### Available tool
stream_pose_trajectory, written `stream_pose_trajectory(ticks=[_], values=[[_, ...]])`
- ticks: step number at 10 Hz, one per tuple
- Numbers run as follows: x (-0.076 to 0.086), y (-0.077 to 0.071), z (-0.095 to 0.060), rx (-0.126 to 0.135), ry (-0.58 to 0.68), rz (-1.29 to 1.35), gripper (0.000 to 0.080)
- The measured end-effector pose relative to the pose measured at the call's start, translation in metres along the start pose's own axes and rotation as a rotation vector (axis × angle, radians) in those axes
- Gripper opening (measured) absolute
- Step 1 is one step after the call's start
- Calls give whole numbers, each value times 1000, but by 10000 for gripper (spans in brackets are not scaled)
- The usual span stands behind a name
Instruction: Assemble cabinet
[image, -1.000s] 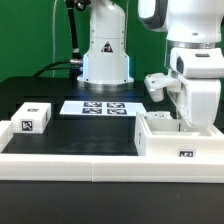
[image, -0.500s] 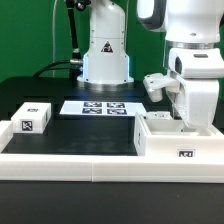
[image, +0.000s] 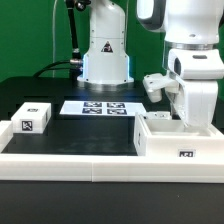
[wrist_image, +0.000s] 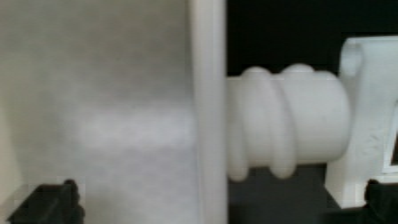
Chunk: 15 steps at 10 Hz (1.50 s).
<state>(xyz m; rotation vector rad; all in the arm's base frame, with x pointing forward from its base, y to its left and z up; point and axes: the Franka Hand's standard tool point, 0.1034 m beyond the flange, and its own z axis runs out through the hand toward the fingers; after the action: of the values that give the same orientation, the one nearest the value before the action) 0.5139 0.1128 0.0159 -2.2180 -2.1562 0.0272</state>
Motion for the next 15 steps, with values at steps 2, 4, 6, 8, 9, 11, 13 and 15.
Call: stream_pose_trajectory(ticks=[2, 4, 6, 8, 9, 11, 13, 15], values=[[0, -1, -1, 0, -1, 1, 797], [-1, -13, -13, -4, -7, 12, 797], [6, -29, -34, -19, -12, 31, 797], [14, -42, -48, -39, -9, 22, 797], [19, -48, -53, -53, -2, 39, 797], [27, -56, -52, -68, 13, 83, 797], [26, -56, -51, -68, 13, 85, 797], [30, -62, -46, -70, 21, 98, 797]])
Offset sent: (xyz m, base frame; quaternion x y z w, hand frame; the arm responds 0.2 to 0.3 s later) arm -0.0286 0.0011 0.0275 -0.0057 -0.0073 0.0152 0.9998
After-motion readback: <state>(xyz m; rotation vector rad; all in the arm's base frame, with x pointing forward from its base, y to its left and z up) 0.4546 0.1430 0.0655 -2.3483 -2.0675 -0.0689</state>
